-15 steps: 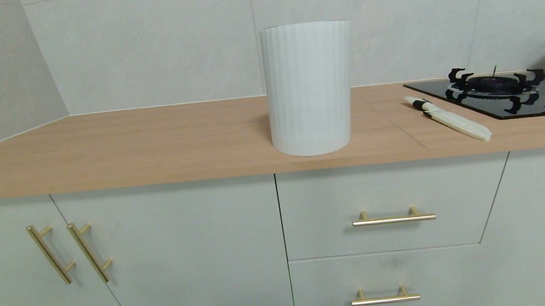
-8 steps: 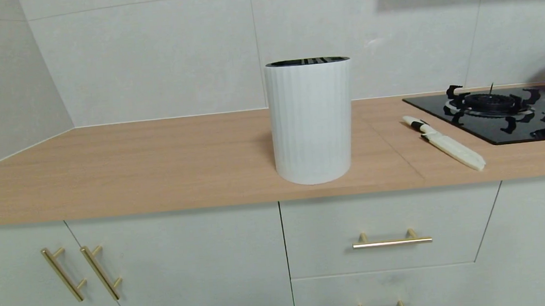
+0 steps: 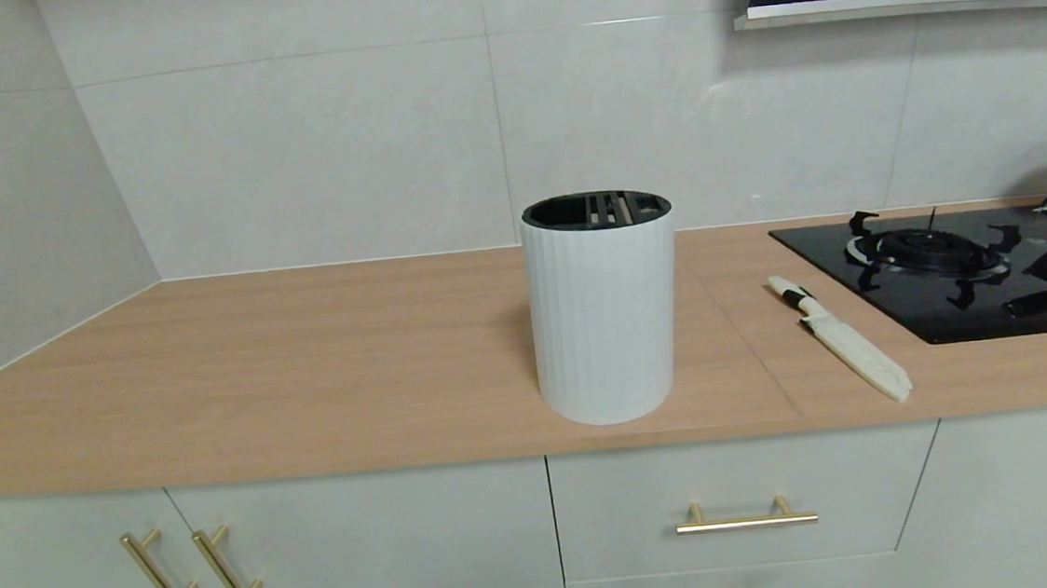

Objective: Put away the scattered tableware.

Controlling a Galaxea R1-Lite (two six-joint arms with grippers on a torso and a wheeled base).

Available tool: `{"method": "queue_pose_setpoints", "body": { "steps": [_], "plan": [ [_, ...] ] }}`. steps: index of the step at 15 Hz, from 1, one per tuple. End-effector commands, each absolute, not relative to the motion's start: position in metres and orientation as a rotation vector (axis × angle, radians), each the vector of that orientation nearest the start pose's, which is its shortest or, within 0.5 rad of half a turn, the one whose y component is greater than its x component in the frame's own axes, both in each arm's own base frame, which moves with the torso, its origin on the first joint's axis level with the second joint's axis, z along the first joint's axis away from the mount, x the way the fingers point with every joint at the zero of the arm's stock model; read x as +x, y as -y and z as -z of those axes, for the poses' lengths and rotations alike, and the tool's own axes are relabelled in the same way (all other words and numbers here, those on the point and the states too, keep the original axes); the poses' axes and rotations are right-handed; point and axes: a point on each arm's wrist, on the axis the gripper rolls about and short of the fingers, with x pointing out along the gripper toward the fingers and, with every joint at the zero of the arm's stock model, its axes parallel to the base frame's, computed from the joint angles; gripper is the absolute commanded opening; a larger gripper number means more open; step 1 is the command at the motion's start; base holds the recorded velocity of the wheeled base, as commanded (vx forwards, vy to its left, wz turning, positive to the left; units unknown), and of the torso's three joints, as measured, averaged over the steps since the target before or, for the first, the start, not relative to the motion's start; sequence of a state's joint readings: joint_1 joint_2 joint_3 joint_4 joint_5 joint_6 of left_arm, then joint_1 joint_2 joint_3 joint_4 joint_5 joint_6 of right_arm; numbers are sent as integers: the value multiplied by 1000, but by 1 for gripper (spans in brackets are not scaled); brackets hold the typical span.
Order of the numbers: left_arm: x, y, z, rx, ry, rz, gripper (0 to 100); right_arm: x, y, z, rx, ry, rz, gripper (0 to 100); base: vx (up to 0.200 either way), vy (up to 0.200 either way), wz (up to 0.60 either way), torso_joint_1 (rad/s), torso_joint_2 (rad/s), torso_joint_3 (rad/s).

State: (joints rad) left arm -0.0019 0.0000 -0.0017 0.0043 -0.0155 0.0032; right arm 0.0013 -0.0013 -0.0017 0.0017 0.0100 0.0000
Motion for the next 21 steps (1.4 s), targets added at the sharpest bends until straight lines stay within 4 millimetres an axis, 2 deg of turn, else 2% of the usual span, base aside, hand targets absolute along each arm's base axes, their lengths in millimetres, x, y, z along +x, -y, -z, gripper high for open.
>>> {"method": "queue_pose_setpoints", "body": {
  "steps": [1,21],
  "plan": [
    [-23,0,-75,3,-3,17,100,-23,0,-76,0,0,-12,100,0,0,0,203,-466,-281],
    [-23,0,-75,3,-3,17,100,-23,0,-76,0,0,-12,100,0,0,0,249,-529,-290]
  ]
}}
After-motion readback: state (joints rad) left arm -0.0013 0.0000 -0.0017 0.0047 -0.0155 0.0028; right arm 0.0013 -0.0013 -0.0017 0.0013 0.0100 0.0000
